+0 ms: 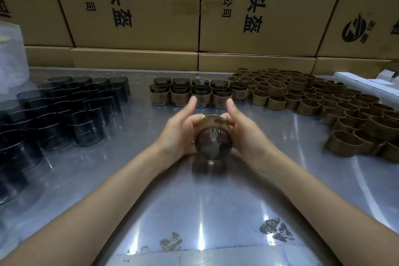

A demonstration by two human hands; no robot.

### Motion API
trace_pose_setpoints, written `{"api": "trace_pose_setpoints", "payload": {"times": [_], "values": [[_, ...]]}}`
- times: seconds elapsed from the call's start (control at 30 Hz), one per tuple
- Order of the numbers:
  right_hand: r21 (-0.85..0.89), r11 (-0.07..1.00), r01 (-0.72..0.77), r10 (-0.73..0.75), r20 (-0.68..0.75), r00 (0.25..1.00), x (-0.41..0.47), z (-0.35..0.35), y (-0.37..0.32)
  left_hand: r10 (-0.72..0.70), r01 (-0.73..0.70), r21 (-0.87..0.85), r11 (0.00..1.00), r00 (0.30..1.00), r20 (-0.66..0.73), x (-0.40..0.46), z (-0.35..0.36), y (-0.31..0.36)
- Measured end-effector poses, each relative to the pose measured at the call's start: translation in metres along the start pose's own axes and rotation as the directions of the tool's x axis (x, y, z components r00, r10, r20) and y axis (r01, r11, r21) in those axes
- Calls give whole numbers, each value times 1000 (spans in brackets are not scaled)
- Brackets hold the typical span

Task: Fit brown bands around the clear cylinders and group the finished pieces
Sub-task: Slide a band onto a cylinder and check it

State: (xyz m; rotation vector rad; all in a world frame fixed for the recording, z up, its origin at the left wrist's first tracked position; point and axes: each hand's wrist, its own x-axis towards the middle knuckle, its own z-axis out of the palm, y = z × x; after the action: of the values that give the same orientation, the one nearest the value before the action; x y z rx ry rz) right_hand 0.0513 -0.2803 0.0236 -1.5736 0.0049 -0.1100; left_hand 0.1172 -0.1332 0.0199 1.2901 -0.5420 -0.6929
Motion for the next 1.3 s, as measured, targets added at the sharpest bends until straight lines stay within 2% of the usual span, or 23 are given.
{"api": "trace_pose_setpoints", "payload": {"times": [0.07,0.17,0.3,0.43,0.73,0.9,1.0,1.07,1.17,1.3], "values": [[-98,987,128,-142,-156,977,-1,11,4,81,-69,74,995,983,-167,-1,18,-3],[-39,975,219,-220,-319,922,-1,17,7,229,-202,129,971,943,-240,-1,33,-13],[101,967,232,-187,-331,925,-1,22,7,347,-330,108,938,887,-305,-1,43,-20],[38,982,183,-159,-341,927,-2,23,5,336,-317,114,941,853,-400,-2,41,-18],[-40,982,184,-187,-331,925,-4,22,3,355,-296,216,930,877,-325,-3,39,-18],[-157,955,252,-292,-337,895,3,17,6,459,-331,395,857,837,-296,4,32,-17],[-176,933,315,-352,-256,900,6,10,9,500,-359,434,826,823,-269,9,23,-16],[-291,894,340,-398,-170,902,8,3,13,525,-363,475,802,807,-270,14,12,-17],[-522,802,292,-387,-80,919,13,-7,15,580,-367,580,727,780,-233,19,-7,-19],[-655,708,265,-377,-32,926,12,-19,13,584,-359,697,621,805,-105,18,-19,-21]]}}
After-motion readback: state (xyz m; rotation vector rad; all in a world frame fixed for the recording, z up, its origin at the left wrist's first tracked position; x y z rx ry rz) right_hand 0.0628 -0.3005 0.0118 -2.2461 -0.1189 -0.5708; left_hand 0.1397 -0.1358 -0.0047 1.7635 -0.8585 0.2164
